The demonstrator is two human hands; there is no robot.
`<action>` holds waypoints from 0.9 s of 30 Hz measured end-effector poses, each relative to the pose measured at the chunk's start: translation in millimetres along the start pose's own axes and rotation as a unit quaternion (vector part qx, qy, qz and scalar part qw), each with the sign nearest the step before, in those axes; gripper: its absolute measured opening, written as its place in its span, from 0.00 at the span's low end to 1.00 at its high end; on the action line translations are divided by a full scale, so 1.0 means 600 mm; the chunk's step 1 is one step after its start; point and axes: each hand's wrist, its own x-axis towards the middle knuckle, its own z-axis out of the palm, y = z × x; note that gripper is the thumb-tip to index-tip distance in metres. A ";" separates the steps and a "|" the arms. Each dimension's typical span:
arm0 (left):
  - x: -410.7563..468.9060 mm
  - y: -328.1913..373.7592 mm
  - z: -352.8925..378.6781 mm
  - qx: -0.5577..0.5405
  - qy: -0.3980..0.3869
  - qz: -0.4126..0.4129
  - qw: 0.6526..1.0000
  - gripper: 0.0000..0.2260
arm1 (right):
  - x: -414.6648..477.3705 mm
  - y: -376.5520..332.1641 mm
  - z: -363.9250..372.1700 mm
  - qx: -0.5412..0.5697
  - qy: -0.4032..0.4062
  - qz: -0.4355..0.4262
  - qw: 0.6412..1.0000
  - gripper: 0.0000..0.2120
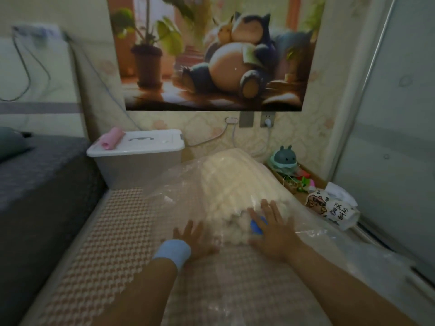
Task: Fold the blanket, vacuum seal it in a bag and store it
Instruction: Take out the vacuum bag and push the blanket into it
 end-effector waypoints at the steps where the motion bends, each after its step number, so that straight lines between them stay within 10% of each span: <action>1: -0.021 -0.021 0.018 0.014 -0.015 -0.013 1.000 0.55 | -0.018 -0.002 0.004 -0.018 -0.020 -0.001 1.000 0.41; 10: -0.109 -0.063 -0.011 0.038 -0.075 -0.021 0.996 0.46 | -0.056 -0.056 -0.068 0.006 -0.038 0.028 0.999 0.32; 17: -0.018 -0.003 -0.155 -0.023 0.140 0.041 0.989 0.28 | 0.073 -0.101 -0.124 -0.027 0.128 -0.008 0.991 0.19; 27: 0.067 -0.026 -0.347 -0.047 0.252 0.065 0.964 0.25 | 0.282 -0.182 -0.235 0.142 0.103 -0.101 0.979 0.19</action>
